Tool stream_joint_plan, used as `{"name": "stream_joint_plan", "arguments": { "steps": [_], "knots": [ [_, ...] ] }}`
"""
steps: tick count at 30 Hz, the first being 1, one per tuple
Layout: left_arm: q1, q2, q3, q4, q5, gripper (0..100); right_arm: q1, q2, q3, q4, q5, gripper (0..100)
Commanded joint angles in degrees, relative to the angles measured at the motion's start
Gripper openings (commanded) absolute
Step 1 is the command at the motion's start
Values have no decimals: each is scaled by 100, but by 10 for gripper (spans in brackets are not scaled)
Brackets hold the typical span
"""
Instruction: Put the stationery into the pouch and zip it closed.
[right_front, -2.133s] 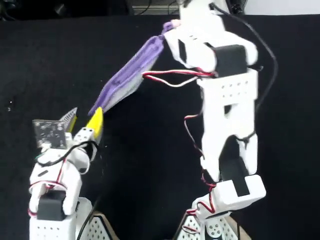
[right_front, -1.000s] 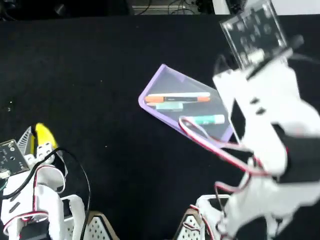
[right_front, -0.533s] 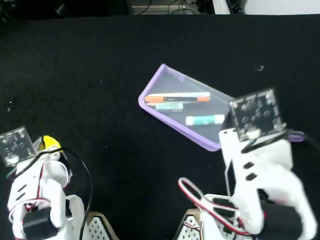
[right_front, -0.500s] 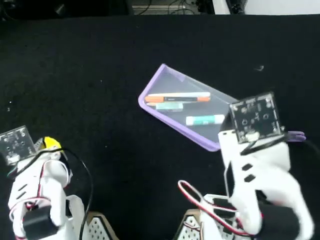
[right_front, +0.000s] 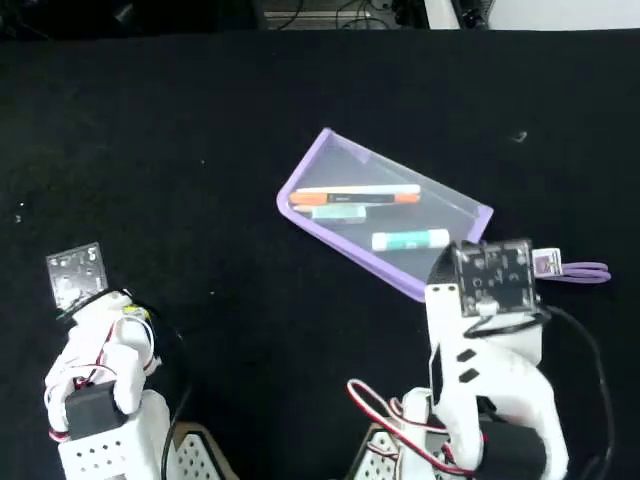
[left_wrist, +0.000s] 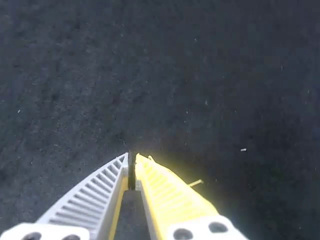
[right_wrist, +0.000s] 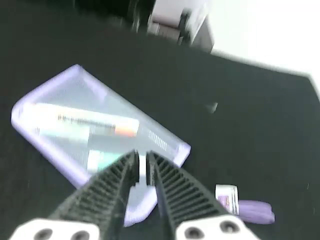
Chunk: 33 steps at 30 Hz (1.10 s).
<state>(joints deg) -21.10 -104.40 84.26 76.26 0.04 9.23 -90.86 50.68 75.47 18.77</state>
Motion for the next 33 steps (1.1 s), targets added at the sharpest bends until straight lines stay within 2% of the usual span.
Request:
{"name": "stream_joint_plan", "arguments": {
  "steps": [1,11,28,33],
  "knots": [
    [57,-26,22,-44,-176,29,123,-409,549,-396,-70,18],
    [48,-18,919,-167,-167,30,123,-1833,2193,-615,-79,18],
    [66,-18,1314,-325,-202,30,123,-1780,4541,-651,-44,21],
    [66,-18,1314,-325,-193,30,123,-1780,4567,-598,-35,21]
  ]
}}
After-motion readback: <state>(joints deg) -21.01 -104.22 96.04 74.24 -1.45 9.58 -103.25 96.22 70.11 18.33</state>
